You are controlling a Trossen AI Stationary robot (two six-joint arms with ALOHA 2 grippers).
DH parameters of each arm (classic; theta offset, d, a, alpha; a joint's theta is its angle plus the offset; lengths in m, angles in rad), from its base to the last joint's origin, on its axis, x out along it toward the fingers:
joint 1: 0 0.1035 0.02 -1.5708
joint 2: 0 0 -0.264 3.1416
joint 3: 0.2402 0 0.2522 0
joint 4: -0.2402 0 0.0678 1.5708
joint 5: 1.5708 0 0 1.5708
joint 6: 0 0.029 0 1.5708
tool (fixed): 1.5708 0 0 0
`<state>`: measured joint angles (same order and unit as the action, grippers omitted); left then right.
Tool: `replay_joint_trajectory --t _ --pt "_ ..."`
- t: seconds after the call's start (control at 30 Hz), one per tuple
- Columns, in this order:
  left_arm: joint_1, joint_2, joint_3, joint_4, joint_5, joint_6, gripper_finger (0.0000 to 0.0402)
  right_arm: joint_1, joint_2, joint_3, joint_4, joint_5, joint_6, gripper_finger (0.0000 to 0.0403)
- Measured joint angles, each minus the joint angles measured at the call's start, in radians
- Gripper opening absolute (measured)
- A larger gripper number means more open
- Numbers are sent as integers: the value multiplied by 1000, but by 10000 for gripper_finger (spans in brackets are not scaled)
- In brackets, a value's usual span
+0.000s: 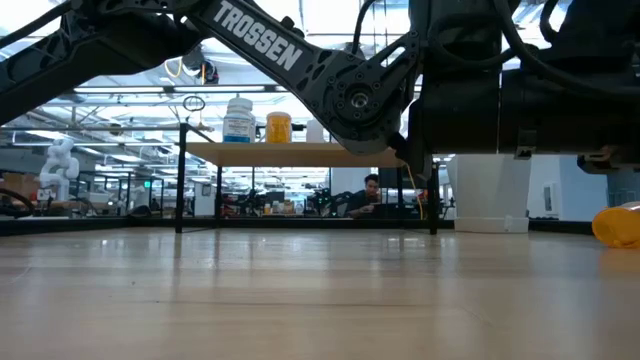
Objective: Pick and place medicine bottles onto shelf by color
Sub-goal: Put the green pill bottle on the shelf
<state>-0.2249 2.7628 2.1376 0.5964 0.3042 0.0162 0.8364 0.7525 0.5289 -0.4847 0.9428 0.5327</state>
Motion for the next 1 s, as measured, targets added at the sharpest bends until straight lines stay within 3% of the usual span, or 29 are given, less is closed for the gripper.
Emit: replay_joint_trajectory --t 0.43,0.83,1.0 --pt "0 0 0 -2 9 1 190 0 0 0 -1 2 -3 160" --pt "15 -8 0 42 14 -79 201 0 -5 0 -6 83 -11 160" --pt "26 -31 0 24 84 -84 194 0 -22 0 -6 152 -22 160"
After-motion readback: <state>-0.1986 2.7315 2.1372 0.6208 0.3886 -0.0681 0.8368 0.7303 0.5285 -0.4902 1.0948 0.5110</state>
